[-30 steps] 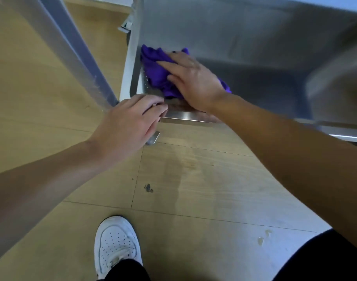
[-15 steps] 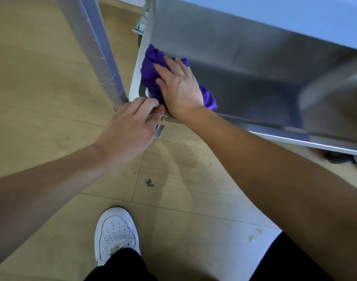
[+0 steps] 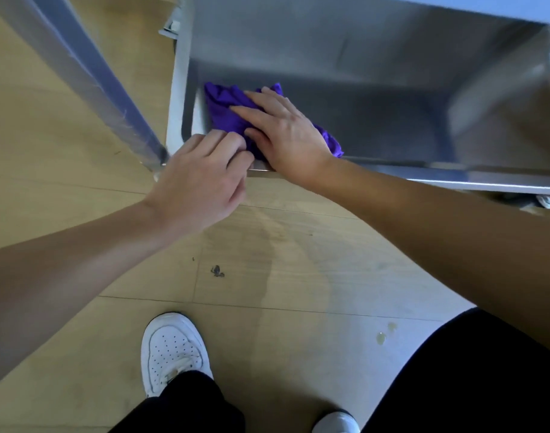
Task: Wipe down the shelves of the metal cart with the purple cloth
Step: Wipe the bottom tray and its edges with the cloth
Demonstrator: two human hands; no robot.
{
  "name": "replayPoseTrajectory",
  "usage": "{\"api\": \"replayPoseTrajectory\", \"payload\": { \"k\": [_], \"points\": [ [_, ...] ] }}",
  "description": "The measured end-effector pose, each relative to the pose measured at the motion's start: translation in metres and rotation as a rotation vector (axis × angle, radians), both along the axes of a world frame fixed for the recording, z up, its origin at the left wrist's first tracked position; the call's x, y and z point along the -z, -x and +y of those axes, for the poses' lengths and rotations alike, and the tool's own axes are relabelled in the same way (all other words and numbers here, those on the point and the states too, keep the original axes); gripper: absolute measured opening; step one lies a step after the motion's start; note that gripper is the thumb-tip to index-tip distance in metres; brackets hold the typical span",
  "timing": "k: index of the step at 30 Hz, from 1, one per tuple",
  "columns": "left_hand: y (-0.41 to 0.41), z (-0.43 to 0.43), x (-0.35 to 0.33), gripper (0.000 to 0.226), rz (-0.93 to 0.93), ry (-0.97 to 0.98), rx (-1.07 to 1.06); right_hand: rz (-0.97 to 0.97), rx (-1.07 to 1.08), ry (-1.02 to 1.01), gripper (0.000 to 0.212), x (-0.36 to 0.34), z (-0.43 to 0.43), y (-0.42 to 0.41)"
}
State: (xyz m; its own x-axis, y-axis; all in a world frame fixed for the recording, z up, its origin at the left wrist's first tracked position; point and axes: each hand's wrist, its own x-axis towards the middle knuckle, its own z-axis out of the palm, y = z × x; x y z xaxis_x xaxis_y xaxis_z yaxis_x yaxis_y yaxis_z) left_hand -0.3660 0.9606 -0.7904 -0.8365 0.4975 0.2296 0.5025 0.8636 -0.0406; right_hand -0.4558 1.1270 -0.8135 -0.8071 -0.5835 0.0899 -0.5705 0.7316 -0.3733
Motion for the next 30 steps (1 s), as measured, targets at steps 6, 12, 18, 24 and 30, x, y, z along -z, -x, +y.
{"api": "replayPoseTrajectory", "payload": {
  "k": [6,12,18,24,30],
  "points": [
    [0.016,0.06,-0.001,0.03,-0.021,-0.003,0.141,0.032,0.084,-0.004,0.047,0.003,0.078,-0.002],
    [0.044,0.123,0.0,0.036,-0.031,-0.01,0.285,0.047,0.232,-0.024,0.048,0.001,0.149,-0.004],
    [0.063,0.191,0.005,0.036,-0.014,0.023,0.395,0.065,0.431,-0.054,0.047,0.0,0.237,-0.006],
    [0.079,0.214,0.009,0.037,-0.021,0.001,0.409,0.066,0.664,-0.085,0.046,-0.005,0.334,-0.001],
    [0.077,0.211,0.014,0.038,-0.018,-0.03,0.43,0.02,0.885,-0.095,0.04,-0.01,0.366,0.001]
  ]
}}
